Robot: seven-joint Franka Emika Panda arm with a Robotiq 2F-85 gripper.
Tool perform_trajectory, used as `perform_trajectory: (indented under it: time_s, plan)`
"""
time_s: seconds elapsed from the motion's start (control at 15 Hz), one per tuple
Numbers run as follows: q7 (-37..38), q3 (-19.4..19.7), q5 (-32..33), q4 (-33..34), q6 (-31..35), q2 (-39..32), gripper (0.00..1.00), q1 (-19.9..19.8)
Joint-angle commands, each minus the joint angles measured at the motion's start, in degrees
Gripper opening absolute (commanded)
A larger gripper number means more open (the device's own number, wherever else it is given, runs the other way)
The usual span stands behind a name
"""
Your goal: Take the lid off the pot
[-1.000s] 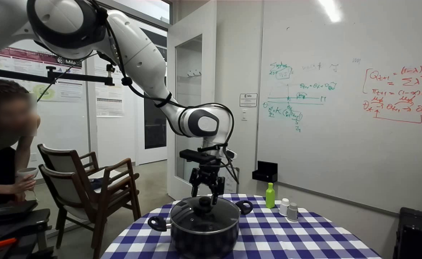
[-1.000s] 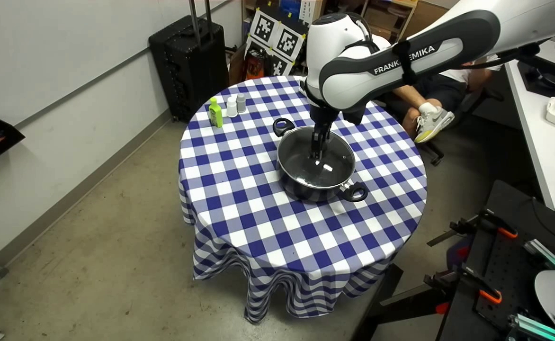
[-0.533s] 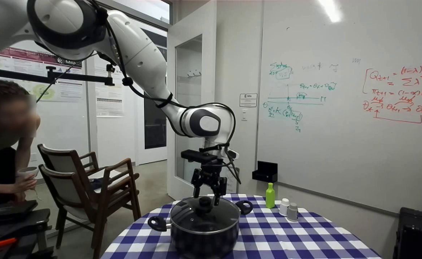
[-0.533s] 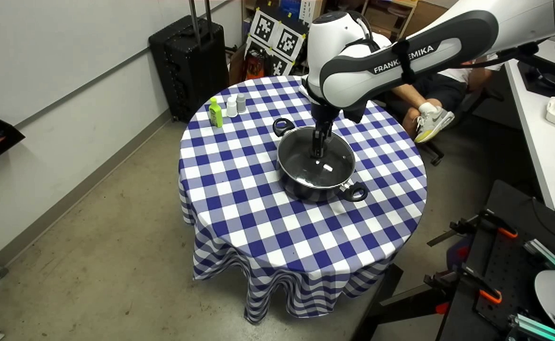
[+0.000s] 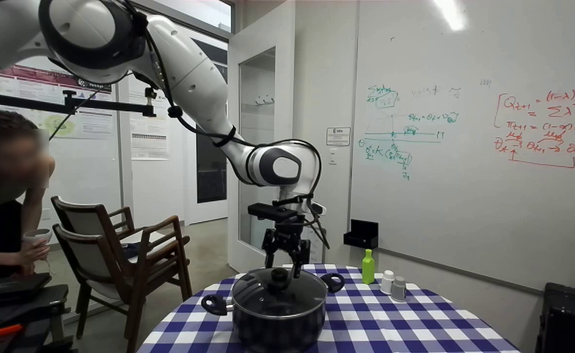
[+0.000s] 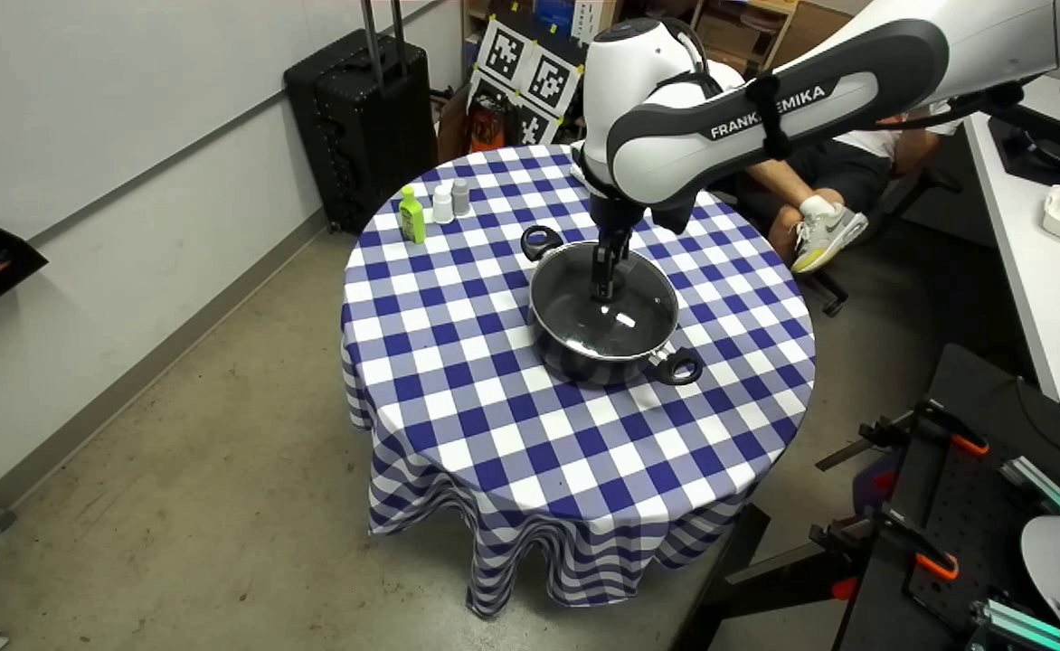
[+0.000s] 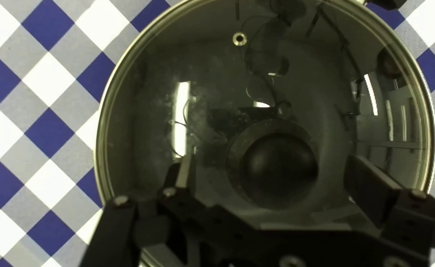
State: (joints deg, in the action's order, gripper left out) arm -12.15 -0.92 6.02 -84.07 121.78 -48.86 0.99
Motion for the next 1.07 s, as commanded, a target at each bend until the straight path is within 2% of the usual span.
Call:
perform_trajectory:
  time_s: [0.0, 1.0]
  plan:
    - [0.64, 0.10, 0.99, 2.92, -1.53, -1.97, 1.00, 0.57]
    - [0.38, 0.05, 1.08, 4.80, -4.26, -2.84, 1.00, 0.79]
